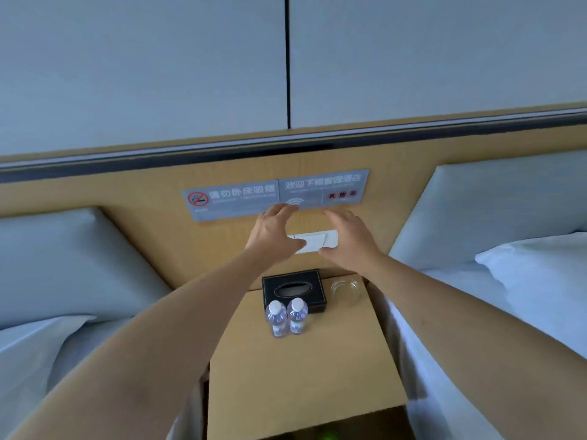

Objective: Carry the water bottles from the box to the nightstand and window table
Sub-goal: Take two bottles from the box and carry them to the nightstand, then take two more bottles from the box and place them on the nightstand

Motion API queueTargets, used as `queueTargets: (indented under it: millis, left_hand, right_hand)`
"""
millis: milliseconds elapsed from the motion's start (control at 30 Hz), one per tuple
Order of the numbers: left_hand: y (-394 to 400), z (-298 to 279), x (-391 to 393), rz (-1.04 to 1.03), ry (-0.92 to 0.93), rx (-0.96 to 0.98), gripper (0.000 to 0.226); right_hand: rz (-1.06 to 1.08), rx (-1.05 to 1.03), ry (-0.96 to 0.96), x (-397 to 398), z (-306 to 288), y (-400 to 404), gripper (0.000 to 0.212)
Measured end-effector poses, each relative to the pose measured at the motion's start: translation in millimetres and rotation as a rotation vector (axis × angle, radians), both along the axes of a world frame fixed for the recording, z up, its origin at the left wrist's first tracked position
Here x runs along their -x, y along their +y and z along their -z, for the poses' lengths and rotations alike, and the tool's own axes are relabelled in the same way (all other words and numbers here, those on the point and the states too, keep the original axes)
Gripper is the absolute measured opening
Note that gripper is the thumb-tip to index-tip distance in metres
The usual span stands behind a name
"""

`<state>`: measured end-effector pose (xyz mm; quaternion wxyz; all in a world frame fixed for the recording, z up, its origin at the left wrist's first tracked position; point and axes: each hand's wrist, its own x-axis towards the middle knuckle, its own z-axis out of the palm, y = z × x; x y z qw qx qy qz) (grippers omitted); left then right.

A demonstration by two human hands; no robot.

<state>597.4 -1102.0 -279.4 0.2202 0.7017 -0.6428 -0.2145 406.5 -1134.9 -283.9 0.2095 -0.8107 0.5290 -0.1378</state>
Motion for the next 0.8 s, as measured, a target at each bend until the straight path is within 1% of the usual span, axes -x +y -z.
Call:
queueTargets:
  millis: [133,200,400,600,800]
  left_hand:
    - [-25.4,-56.6,40.9,0.178,-0.023,0.12,0.08]
    - [-31.5,-76.4,67.8,0.281,-0.054,0.191,0.079]
    - [-20.6,-110.2,170.8,0.598,-0.095,0.272,0.083]
    - [37.3,-153.5,296.3,0.903,-0.037,0.347,0.082]
    - [138.1,-184.4,417.0,1.162,-0.06,0.42,0.077]
  right_hand:
    - [0.157,0.126,0.014,43.3,-53.1,9.6,0.083]
    - [0.25,0.15,0.036,69.8,-72.5,21.3,0.084]
    - [0.596,0.177,0.102,162.7,-109.9,89.8,0.087]
    - [0.95,0.215,0.158,258.2,-135.8,200.7,0.09]
    - [1.229,0.257,0.205,342.3,-163.4,330.7,0.098]
